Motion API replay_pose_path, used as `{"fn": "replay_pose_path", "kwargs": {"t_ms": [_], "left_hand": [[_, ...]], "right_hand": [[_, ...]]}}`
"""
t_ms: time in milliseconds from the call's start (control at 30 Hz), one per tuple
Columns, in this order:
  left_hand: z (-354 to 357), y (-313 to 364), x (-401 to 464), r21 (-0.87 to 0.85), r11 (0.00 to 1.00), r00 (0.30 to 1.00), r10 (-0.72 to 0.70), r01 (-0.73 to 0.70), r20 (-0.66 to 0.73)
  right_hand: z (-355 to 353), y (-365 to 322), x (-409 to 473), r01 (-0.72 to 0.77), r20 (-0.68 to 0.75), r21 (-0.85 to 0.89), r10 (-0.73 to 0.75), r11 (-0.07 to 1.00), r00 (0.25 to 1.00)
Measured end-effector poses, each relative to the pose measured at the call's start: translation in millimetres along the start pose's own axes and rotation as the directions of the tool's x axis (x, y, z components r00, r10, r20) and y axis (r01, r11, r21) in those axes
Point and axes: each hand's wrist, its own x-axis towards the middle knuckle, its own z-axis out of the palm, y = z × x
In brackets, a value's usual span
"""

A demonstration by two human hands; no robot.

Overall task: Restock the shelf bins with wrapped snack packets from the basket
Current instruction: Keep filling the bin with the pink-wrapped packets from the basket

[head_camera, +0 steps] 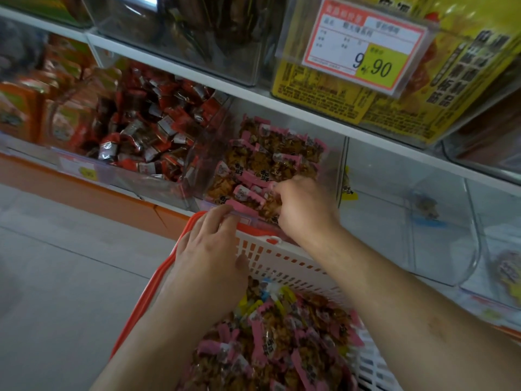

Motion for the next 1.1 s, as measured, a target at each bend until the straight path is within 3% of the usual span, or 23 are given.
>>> {"fn": "replay_pose_path", "kwargs": {"t_ms": [133, 333, 433, 533, 667, 800, 933, 1000, 1100], "left_hand": [[-1, -1, 2, -0.046, 0.999, 1.000, 0.017, -0.017, -0.015], [-23, -4, -3, -0.123, 0.992, 0.987, -0.027, 0.008, -0.156], [-29, -18, -10, -0.143, 0.984, 0.977, -0.131, 0.108, -0.170], [-26, -31, -15, -0.093, 0.946, 0.950, -0.313, 0.310, -0.013], [-14, -46, -17, -0.034, 0.923, 0.918, -0.376, 0.383, 0.125], [-14, -46, -18, 0.021, 0.940, 0.932, -0.340, 0.341, 0.126], [-16, -44, -16, -0.004, 0.905, 0.898, -0.423, 0.426, 0.120], [-19, -41, -17, 0.013, 0.917, 0.917, -0.398, 0.398, 0.002], [-27, -26, -24, -0.120, 0.973, 0.943, -0.221, 0.197, -0.249]], "right_hand": [[-14, -1, -21, 0.024, -0.005, 0.069, -0.024, 0.997, 1.000], [-21, 3, -92, 0.106, -0.073, 0.368, -0.085, 0.924, 0.994], [4, 9, -129, -0.016, 0.123, 0.392, -0.035, 0.920, 0.992], [44, 17, -148, -0.113, 0.400, 0.271, -0.005, 0.956, 0.916], [96, 18, -164, 0.025, 0.645, 0.235, -0.175, 0.972, 0.744], [117, 13, -172, 0.094, 0.553, 0.141, -0.157, 0.986, 0.818], [98, 7, -166, -0.095, 0.523, 0.254, -0.054, 0.962, 0.851], [77, 2, -162, -0.153, 0.472, 0.329, -0.022, 0.932, 0.881], [35, -5, -158, -0.195, 0.349, 0.483, 0.017, 0.854, 0.937]]}}
